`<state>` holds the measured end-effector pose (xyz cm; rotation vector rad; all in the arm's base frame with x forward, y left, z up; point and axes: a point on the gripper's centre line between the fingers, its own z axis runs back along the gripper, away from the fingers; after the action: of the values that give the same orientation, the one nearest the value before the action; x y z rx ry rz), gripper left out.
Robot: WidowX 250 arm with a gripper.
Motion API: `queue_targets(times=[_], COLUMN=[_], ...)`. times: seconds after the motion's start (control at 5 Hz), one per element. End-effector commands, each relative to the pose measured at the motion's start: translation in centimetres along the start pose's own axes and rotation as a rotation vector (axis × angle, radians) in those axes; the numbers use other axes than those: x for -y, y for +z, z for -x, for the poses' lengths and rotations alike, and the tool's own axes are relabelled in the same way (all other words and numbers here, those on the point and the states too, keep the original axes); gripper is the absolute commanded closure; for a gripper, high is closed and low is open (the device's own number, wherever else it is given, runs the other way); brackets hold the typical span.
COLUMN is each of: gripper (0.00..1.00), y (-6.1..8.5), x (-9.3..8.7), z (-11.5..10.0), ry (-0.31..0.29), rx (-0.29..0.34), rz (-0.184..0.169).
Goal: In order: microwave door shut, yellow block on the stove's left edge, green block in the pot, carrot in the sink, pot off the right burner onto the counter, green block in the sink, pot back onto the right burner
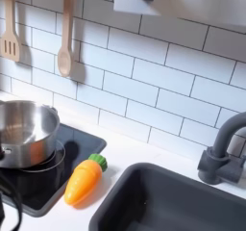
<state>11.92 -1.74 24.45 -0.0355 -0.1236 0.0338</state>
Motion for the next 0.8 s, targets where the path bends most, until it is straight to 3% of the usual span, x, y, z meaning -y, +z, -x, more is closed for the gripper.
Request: queue_targets(times=[0.0, 0.2, 0.4, 0.6], gripper=[0.00, 0.00, 1.00, 1.00], y=[0.0, -0.1, -0.4, -0.3], x=[0.0, -0.7, -1.4, -2.7], z=[0.0, -2.4, -4.2, -5.6], ry=[0.000, 0.022, 0.046, 0.071], rx=[0.000, 0.034, 0.041, 0.068], rz=[0.000, -0.019, -0.032, -0.048])
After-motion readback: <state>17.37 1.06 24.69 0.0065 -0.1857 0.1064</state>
